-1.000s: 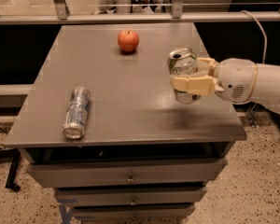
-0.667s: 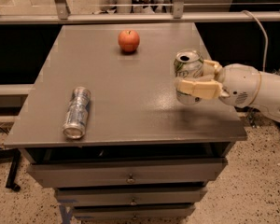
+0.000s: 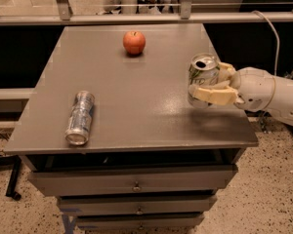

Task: Place 7up can upright

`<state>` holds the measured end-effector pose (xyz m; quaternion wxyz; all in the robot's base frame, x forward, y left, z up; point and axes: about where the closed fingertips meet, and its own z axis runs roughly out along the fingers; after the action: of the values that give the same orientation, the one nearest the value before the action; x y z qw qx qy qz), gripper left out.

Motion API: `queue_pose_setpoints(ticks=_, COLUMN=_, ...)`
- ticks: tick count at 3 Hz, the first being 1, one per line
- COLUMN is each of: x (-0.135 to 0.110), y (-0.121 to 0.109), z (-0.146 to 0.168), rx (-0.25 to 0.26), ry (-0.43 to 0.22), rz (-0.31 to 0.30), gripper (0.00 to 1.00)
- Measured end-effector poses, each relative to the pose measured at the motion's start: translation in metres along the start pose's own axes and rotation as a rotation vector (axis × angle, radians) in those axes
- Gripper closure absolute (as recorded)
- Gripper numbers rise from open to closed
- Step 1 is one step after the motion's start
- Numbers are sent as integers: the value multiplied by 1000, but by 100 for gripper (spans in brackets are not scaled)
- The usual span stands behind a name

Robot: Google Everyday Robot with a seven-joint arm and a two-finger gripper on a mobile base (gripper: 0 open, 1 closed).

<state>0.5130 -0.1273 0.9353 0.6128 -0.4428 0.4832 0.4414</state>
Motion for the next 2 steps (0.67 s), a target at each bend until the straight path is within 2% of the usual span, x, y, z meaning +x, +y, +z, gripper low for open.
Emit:
queue_pose_setpoints(ticks=1, x=15, y=1, z=-8, rx=-20, ry=-18, rz=5, gripper=100)
queue_pose_setpoints(ticks=2, x=32, y=1, z=-17, rx=-18, ry=-48, rz=31, gripper=100)
